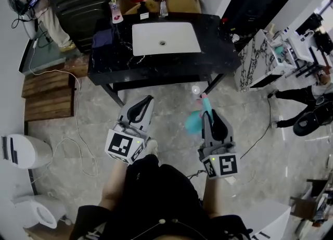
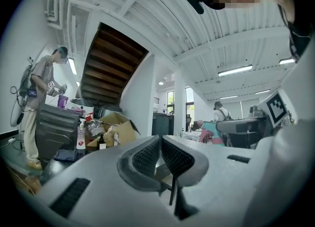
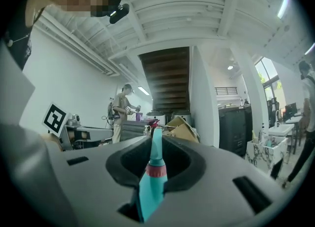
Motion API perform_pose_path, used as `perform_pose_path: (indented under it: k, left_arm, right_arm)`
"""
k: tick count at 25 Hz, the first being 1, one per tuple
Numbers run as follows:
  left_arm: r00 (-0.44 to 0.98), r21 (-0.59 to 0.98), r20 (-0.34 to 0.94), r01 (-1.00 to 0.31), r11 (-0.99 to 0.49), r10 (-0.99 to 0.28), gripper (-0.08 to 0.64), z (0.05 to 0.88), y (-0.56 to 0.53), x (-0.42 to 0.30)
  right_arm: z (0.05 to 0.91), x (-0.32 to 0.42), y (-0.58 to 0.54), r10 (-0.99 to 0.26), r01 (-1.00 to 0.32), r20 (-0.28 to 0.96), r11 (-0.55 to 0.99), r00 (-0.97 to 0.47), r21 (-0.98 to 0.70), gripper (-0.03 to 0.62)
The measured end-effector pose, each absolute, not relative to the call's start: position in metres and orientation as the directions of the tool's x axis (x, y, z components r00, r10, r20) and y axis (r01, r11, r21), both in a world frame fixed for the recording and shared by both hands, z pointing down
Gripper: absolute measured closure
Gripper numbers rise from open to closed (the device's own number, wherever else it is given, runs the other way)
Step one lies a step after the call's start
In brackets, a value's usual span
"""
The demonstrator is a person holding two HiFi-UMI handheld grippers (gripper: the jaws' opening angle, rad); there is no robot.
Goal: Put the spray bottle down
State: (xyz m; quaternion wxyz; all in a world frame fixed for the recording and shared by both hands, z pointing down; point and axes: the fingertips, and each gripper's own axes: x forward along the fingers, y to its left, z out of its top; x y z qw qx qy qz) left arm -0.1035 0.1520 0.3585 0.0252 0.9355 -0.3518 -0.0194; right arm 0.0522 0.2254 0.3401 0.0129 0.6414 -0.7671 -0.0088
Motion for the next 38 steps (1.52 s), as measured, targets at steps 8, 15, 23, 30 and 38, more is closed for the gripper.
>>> perform_pose_path:
  k: [8,15,23,30,38]
  left_arm:
    - [0.764,0.078,-0.006,-0.642,-0.762,-0.645,0.541,0.365,0.092,-0.098]
    - [0.761,0.086,0.018,-0.648,-0.757,-0.649,0.541,0.374,0.054,-0.087]
    - [0.735,0.078,0.032,-0.678,-0.731,-0.678,0.541,0.379,-0.021,-0.055]
    - [0.695,0.08,0.056,-0.719,-0.691,-0.717,0.541,0.384,-0.092,-0.024]
    - [0.666,0.085,0.079,-0.746,-0.661,-0.742,0.541,0.389,-0.148,0.011]
  right_arm:
    - [0.344,0.06,0.156,-0.985,-0.985,0.025,0.169,-0.169,0.016,0.522]
    - [0.343,0.078,0.107,-0.985,-0.985,0.013,0.173,-0.173,0.011,0.522]
    - [0.35,0.113,0.02,-0.976,-0.976,0.014,0.219,-0.219,-0.003,0.522]
    - [0.358,0.148,-0.066,-0.954,-0.954,0.018,0.298,-0.299,-0.034,0.522]
    - [0.35,0.18,-0.147,-0.914,-0.913,-0.007,0.405,-0.406,0.041,0.52]
